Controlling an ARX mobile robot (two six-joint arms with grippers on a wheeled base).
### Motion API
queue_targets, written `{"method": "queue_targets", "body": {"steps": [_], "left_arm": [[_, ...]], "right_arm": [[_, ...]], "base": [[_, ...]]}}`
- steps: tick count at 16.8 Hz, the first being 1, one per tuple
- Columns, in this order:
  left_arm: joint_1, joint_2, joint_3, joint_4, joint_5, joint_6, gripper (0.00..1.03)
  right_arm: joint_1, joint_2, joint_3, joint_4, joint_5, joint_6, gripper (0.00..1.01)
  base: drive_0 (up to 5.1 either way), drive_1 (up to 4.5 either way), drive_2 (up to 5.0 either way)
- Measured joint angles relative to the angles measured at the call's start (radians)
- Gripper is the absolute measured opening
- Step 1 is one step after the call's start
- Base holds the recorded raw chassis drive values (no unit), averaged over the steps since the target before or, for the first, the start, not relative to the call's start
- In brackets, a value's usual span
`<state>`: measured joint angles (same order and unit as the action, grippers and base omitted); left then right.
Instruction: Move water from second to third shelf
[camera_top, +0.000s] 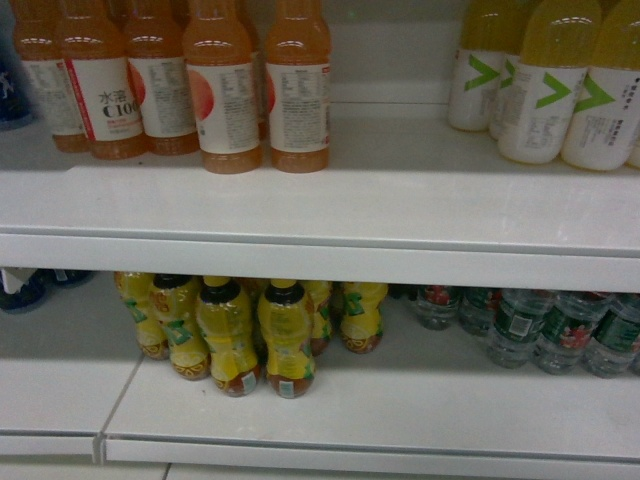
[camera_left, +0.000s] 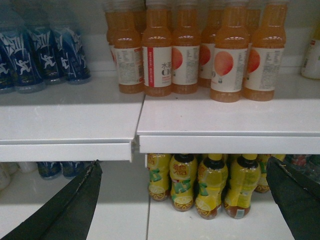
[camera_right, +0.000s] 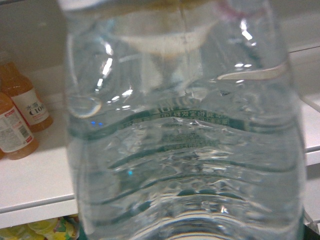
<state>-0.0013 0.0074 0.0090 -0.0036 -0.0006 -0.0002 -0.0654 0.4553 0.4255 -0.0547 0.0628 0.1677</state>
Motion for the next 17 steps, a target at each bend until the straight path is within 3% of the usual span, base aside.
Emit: {"method": "queue_targets", "body": {"steps": [17], "left_arm": [[0.000, 0.000, 0.000, 0.000, 0.000, 0.000, 0.98]], "right_arm": [[0.000, 0.000, 0.000, 0.002, 0.000, 0.000, 0.43]], "base": [[-4.3, 2.17, 2.2]]}}
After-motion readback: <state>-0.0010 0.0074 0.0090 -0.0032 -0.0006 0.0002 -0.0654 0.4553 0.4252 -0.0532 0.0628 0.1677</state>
